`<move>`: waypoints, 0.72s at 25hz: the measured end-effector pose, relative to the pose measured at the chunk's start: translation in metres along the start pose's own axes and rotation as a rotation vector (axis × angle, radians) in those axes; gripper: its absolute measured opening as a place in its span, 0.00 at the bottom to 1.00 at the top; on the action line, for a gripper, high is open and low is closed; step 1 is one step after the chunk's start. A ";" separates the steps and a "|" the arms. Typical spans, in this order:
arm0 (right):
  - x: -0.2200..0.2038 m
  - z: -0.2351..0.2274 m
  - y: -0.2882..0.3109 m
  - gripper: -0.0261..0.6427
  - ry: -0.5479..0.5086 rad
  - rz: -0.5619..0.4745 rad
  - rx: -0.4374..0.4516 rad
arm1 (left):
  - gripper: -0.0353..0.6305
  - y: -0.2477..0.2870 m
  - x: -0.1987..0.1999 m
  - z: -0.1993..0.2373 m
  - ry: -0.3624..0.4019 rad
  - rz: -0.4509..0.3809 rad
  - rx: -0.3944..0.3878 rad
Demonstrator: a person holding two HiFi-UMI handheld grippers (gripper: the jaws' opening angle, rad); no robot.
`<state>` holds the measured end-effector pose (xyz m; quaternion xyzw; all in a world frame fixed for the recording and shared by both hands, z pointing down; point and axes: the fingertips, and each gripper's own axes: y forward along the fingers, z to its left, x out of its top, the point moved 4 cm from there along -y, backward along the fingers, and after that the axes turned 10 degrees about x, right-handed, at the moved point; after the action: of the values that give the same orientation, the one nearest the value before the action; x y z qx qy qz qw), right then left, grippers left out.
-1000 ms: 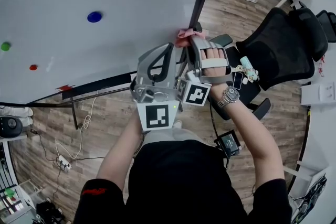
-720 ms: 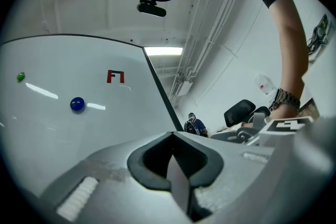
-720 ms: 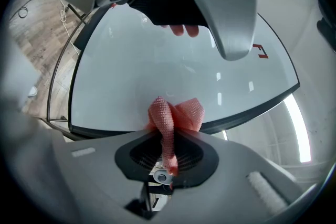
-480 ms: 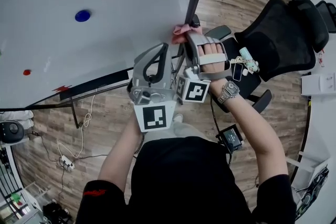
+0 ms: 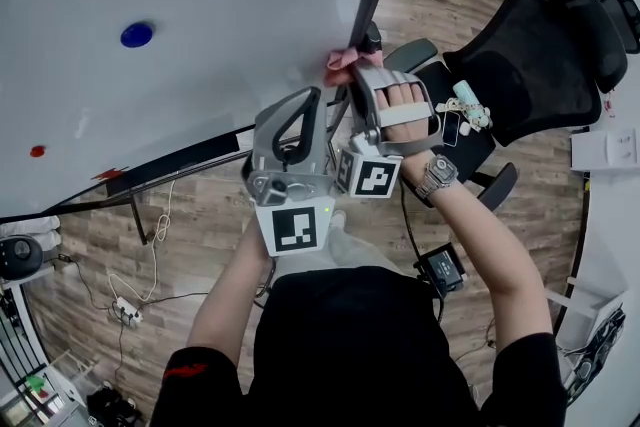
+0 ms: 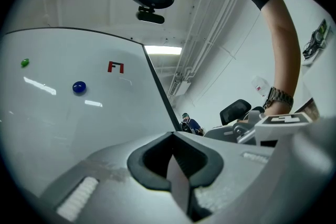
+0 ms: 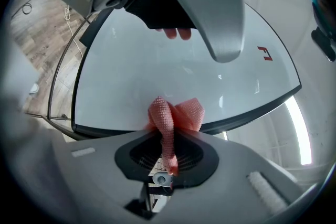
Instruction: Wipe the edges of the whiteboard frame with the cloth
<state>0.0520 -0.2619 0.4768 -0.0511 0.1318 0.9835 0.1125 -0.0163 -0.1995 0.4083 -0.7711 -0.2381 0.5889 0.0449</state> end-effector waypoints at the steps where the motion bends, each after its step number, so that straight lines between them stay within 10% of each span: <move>1: 0.000 0.000 0.000 0.12 0.000 -0.001 -0.001 | 0.05 -0.001 -0.001 0.000 -0.002 0.000 -0.001; 18: -0.001 0.012 0.002 0.12 0.002 -0.013 -0.014 | 0.05 -0.023 -0.025 0.006 0.020 0.018 0.061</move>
<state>0.0512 -0.2609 0.4894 -0.0536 0.1245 0.9837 0.1183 -0.0336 -0.1913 0.4367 -0.7772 -0.2125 0.5887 0.0653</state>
